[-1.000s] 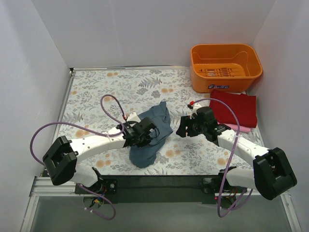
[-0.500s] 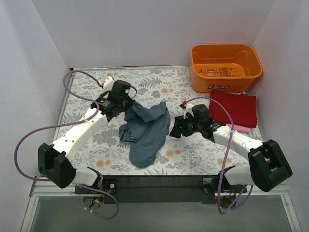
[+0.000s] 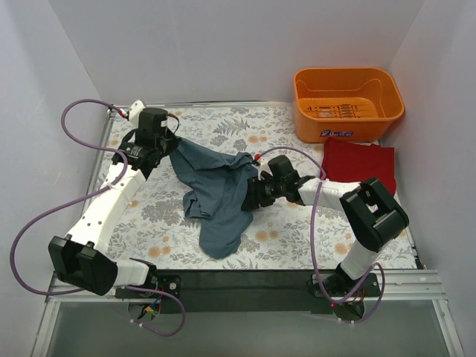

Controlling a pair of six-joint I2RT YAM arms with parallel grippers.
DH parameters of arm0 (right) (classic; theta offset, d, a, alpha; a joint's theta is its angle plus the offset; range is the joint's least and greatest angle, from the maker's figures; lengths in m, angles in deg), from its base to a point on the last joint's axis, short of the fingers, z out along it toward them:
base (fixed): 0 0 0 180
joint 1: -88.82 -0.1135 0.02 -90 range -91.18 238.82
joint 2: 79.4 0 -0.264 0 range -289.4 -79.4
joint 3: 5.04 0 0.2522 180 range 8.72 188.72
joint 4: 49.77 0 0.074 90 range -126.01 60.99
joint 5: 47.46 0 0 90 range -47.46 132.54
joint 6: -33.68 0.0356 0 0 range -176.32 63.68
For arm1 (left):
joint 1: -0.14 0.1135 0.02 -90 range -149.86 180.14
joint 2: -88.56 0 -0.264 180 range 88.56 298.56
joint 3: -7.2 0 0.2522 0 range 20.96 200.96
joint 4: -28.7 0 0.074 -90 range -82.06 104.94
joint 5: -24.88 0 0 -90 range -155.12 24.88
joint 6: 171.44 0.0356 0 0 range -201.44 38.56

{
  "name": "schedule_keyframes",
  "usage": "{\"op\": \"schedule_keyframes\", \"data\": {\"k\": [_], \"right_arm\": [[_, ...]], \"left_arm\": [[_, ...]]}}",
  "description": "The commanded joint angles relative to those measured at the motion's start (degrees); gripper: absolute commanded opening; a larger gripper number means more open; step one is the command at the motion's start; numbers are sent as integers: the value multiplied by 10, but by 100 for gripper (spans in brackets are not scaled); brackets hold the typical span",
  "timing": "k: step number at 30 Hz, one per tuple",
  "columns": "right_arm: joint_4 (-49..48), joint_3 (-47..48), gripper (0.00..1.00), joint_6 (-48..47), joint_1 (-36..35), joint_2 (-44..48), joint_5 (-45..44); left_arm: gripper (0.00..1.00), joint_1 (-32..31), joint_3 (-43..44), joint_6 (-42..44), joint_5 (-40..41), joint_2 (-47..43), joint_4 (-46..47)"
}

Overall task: Fold and stack the t-shirts
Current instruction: Flatten the tshirt out

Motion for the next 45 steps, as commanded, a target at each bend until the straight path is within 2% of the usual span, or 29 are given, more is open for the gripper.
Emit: {"op": "schedule_keyframes", "data": {"k": [1,2,4,10,11,12,14,15,18,21,24,25,27,30,33,34,35,36,37,38,41,43,45], "right_arm": [[-25,43,36,5,-4,-33,10],[-18,58,15,-8,-2,-35,-4],[28,82,2,-33,3,-29,-28],[175,239,1,-159,41,31,-223],[187,261,1,-174,46,40,-286],[194,282,1,-198,50,59,-316],[198,343,1,-223,59,79,-390],[197,364,1,-233,60,87,-406],[180,422,1,-290,61,123,-449],[155,423,2,-315,61,158,-447],[150,368,5,-306,61,202,-415],[150,348,5,-298,61,216,-408],[149,273,5,-264,62,263,-388],[154,162,11,-193,61,325,-329],[171,48,28,-120,60,382,-228],[182,22,41,-104,60,394,-181],[188,-1,44,-92,60,406,-164],[194,-45,47,-78,60,427,-153],[202,-61,51,-77,60,437,-149],[214,-77,51,-77,60,452,-156],[220,-105,53,-92,61,457,-188],[220,-93,53,-97,61,432,-195],[213,-63,52,-110,61,388,-205]], "left_arm": [[0,26,13,30,-3,-39,6],[0,42,20,34,-6,-39,6],[0,59,39,45,-12,-36,4],[0,135,192,73,-25,9,-6],[0,154,216,74,-29,16,-7],[0,165,277,74,-30,35,-14],[0,182,343,75,-31,57,-19],[0,183,398,82,-34,75,-19],[0,210,493,99,-41,105,-7],[0,211,503,105,-60,99,13],[0,212,421,101,-73,42,42],[0,212,362,101,-77,23,49],[0,212,307,100,-87,-39,55],[0,211,183,82,-97,-117,28],[0,211,25,56,-97,-206,5],[0,211,-12,49,-92,-226,-2],[0,212,-92,49,-88,-249,-11],[0,212,-124,49,-80,-283,-16],[0,212,-159,52,-72,-300,-23],[0,211,-206,62,-61,-313,-37],[0,211,-267,70,-38,-358,-55],[0,210,-298,31,-11,-384,-69],[0,211,-307,41,-34,-390,-51]]}}
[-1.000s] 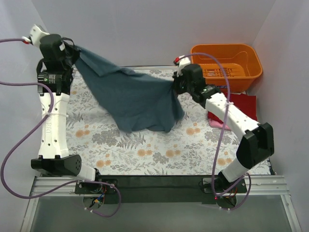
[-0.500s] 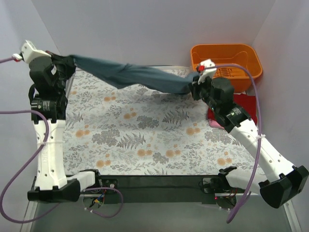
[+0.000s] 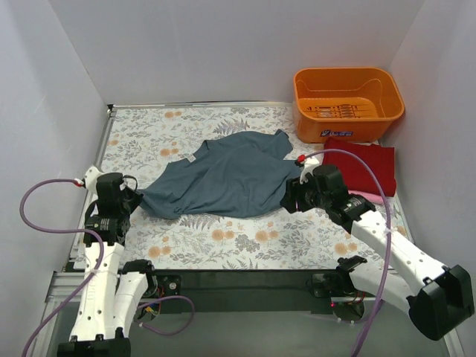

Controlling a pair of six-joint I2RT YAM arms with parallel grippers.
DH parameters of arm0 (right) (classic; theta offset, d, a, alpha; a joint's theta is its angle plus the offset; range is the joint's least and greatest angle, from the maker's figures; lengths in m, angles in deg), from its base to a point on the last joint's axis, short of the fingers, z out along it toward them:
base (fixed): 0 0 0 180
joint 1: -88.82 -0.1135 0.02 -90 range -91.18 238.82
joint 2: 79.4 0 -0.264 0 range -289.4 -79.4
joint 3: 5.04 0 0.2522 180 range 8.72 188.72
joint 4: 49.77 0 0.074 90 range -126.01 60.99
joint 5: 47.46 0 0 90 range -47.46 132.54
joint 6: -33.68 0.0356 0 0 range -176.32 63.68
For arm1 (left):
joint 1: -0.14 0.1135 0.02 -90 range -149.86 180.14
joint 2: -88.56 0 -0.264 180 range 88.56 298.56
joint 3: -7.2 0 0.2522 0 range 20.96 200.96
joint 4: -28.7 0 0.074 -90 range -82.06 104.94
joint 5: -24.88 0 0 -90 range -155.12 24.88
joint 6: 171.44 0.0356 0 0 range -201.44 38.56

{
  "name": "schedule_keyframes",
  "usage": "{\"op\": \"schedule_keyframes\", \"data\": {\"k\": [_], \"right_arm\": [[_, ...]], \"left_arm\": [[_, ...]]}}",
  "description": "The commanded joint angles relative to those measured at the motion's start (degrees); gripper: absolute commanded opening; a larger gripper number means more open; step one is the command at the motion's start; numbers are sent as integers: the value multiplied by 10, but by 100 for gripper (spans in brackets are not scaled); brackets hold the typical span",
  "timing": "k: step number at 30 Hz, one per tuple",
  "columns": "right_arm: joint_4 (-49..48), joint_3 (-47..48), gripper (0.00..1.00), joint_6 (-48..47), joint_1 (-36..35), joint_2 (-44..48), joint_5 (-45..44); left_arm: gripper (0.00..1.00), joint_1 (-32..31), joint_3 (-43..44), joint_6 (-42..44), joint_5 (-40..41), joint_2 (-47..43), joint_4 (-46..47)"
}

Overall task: Fold and stack the t-shirts
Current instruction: Flatten the tshirt out

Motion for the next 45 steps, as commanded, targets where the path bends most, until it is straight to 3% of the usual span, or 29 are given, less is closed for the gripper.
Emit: {"op": "schedule_keyframes", "data": {"k": [1,5,14,20,24,32,41,45], "right_arm": [[-30,53,52,-8,1,-56,-17],[-41,143,52,-39,1,-152,-50],[-102,334,51,-103,2,-409,-21],[-101,502,53,-154,14,-604,21],[-100,580,53,-154,37,-682,48],[-100,660,53,-159,61,-781,94],[-98,704,52,-153,68,-832,193],[-99,710,44,-148,68,-833,214]], "left_arm": [[0,2,-5,-8,14,-20,19],[0,1,-35,-9,0,-13,53],[0,0,-133,-13,-41,3,141],[0,0,-132,-3,-67,39,156],[0,0,-130,2,-72,54,161],[0,-1,-131,5,-79,70,162],[0,0,-131,6,-84,77,162],[0,0,-132,7,-85,78,162]]}}
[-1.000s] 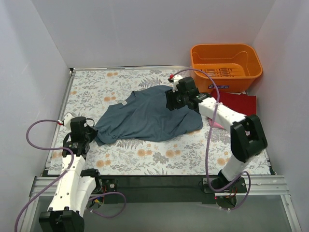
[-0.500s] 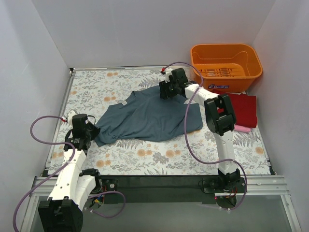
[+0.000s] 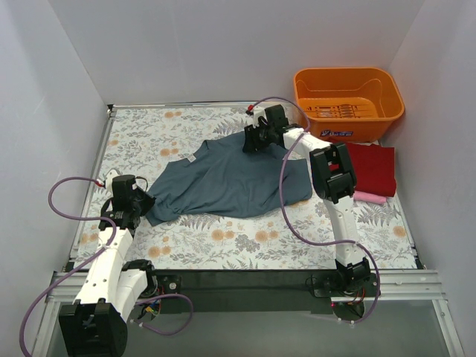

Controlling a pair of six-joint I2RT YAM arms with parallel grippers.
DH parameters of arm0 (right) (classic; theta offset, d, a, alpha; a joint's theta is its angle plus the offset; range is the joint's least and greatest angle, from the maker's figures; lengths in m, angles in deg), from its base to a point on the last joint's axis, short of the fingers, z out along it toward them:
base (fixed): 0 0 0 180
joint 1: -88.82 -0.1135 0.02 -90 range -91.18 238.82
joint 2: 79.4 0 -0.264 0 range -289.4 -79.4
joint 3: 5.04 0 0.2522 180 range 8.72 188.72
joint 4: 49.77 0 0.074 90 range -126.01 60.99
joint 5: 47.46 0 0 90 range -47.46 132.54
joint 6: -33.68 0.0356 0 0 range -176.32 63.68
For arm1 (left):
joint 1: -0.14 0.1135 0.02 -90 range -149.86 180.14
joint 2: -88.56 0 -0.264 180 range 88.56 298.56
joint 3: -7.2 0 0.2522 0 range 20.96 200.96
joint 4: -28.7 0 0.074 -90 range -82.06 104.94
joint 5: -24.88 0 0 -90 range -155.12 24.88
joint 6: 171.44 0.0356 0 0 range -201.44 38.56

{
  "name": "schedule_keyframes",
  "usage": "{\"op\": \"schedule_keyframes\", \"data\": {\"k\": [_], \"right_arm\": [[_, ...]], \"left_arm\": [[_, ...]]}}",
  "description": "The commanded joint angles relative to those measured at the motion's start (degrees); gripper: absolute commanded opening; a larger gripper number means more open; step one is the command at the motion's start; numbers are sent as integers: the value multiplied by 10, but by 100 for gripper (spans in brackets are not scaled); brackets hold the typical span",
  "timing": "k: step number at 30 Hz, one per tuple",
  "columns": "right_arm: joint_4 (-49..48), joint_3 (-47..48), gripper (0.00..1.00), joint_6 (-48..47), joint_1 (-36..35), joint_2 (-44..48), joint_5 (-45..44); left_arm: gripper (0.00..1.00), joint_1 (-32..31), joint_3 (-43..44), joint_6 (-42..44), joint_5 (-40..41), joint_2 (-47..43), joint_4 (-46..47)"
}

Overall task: Fold and stack the t-shirts
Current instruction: Flatten the tshirt out

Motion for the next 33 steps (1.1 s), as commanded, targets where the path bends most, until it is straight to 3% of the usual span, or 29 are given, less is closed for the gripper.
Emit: {"op": "schedule_keyframes", "data": {"k": [1,5,10,14,18,25,33], "right_arm": [[-8,30,40,3,-2,-3,51],[-7,22,20,8,-1,11,59],[-3,-9,6,1,-1,74,38],[4,-45,8,-13,-1,121,15],[9,-75,17,-15,-1,145,27],[8,-101,25,11,-23,127,86],[8,-106,30,12,-44,106,28]], "left_arm": [[0,0,3,9,-5,0,5],[0,0,2,9,-4,0,6],[0,0,2,9,-5,1,5],[0,0,2,10,-5,0,5],[0,0,2,10,-5,-3,5],[0,0,2,10,-8,-4,5],[0,0,2,11,-9,1,5]]}}
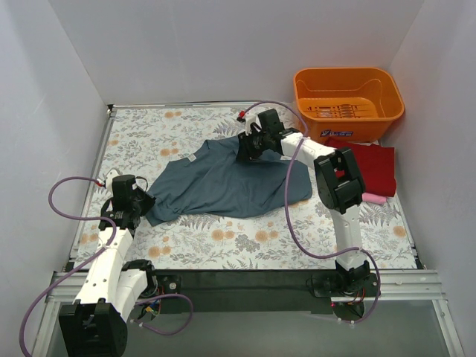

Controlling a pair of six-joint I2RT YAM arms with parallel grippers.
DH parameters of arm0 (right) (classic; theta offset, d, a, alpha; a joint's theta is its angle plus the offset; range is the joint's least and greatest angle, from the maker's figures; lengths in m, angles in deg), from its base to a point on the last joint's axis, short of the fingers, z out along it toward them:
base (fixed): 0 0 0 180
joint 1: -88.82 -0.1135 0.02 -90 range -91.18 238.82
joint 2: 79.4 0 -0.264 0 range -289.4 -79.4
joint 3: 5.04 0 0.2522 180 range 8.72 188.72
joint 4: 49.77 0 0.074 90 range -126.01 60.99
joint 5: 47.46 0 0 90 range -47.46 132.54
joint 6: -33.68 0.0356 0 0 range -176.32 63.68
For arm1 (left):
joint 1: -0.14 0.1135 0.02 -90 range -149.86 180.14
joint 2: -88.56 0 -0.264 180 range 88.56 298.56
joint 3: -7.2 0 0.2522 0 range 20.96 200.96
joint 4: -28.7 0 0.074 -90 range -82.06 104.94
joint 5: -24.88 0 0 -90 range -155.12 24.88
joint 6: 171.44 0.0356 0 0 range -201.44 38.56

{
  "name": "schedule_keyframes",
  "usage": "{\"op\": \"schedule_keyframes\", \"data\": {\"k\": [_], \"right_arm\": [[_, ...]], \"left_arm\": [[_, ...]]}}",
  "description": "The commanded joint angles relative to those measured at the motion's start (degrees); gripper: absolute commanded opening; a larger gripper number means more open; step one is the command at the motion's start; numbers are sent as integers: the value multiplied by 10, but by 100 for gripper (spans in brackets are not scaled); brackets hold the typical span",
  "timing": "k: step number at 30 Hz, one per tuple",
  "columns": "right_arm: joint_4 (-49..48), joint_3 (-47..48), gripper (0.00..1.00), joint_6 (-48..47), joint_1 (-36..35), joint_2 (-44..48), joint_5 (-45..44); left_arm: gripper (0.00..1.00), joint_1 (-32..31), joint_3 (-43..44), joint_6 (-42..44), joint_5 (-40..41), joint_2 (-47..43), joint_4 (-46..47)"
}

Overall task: Fold and stack the t-shirts
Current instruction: Flatten the tshirt out

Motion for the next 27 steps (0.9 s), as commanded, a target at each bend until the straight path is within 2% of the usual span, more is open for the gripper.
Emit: {"op": "schedule_keyframes", "data": {"k": [1,11,19,20,27], "right_arm": [[-8,3,30,-2,-1,-10,-48],[-8,31,29,-3,-1,-30,-167],[-11,47,31,0,-2,-42,-80],[-17,51,34,4,-2,-44,-59],[-26,73,37,40,-3,-63,-33]], "left_arm": [[0,0,2,9,-6,0,5],[0,0,2,9,-6,2,5],[0,-1,2,9,-7,5,6],[0,-1,1,9,-7,4,6],[0,0,2,10,-7,6,7]]}}
